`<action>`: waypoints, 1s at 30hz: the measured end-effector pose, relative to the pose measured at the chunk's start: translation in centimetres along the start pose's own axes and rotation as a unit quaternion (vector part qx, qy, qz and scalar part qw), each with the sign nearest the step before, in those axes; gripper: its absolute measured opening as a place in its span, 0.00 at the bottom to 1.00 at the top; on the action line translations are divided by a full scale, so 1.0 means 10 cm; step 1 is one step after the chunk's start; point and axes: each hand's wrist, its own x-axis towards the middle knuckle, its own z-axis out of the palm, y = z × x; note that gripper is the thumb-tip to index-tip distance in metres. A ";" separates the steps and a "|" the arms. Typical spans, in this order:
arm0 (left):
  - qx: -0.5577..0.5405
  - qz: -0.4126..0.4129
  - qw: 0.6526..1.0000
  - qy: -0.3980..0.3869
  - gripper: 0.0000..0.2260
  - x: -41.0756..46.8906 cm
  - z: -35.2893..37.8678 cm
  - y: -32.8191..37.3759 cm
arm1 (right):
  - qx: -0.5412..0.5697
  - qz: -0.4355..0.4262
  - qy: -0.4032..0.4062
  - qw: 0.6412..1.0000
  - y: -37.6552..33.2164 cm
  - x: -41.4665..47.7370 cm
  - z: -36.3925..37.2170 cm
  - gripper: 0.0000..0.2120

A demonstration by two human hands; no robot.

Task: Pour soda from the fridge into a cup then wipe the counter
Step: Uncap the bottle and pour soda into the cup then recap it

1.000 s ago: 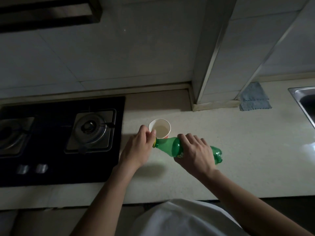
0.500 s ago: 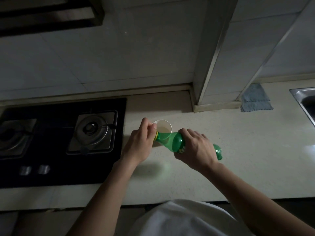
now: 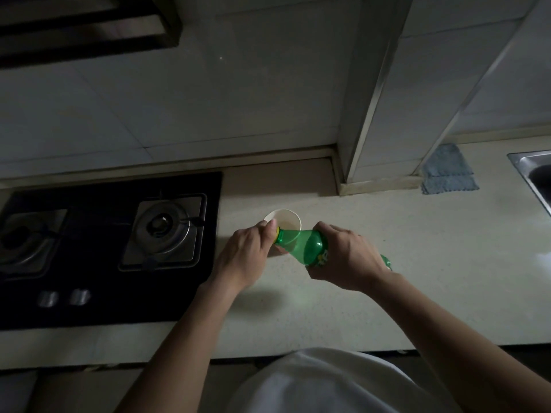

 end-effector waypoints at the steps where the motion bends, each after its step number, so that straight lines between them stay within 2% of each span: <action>1: 0.006 0.003 1.000 -0.005 0.22 -0.01 -0.01 0.01 | 0.009 -0.003 -0.011 1.000 0.00 -0.01 0.00 0.24; 3: 0.028 -0.027 0.999 -0.018 0.22 -0.01 -0.03 0.05 | -0.032 -0.014 0.009 0.999 0.00 -0.04 0.02 0.26; 5: 0.034 -0.099 0.994 -0.044 0.23 0.01 -0.03 0.10 | -0.120 -0.022 0.078 0.989 0.00 -0.07 0.05 0.30; 7: 0.019 -0.129 0.989 -0.068 0.21 0.04 -0.02 0.17 | -0.177 -0.020 0.128 0.976 0.00 -0.07 0.05 0.32; 9: 0.000 -0.135 0.989 -0.063 0.14 0.07 -0.01 0.24 | -0.189 -0.021 0.155 0.970 0.01 -0.04 0.05 0.31; 11: 0.003 -0.141 0.990 -0.028 0.18 0.10 0.01 0.27 | -0.174 -0.022 0.163 0.971 0.02 -0.02 0.05 0.29; 13: 0.003 -0.131 0.991 0.021 0.25 0.10 0.01 0.26 | -0.149 -0.022 0.146 0.978 0.02 -0.01 0.03 0.29; 15: 0.018 -0.088 0.995 0.041 0.26 0.07 0.02 0.22 | -0.114 -0.026 0.109 0.987 0.03 -0.01 0.02 0.28; 19: 0.033 -0.005 0.999 0.025 0.24 0.05 -0.01 0.11 | 0.062 0.003 -0.054 0.997 0.00 0.03 -0.10 0.24; 21: 0.030 0.008 0.999 0.015 0.24 0.05 -0.02 0.07 | 0.086 0.008 -0.090 0.992 -0.01 0.04 -0.13 0.24; 22: 0.023 0.001 1.000 0.014 0.23 0.04 -0.04 0.07 | 0.070 -0.004 -0.069 0.995 -0.01 0.03 -0.11 0.25; 24: 0.006 -0.042 0.999 0.002 0.23 0.04 -0.05 0.08 | -0.035 -0.027 0.019 0.999 0.00 0.01 -0.06 0.27; 26: 0.004 -0.109 0.994 -0.025 0.24 0.05 -0.07 0.14 | -0.136 -0.018 0.097 0.986 -0.03 0.01 0.01 0.30; 28: -0.005 -0.166 0.986 -0.025 0.29 0.09 -0.09 0.19 | -0.168 -0.010 0.139 0.976 -0.07 0.02 0.03 0.31; 30: 0.014 -0.163 0.987 0.011 0.30 0.13 -0.07 0.22 | -0.165 -0.009 0.160 0.973 -0.09 0.03 0.03 0.31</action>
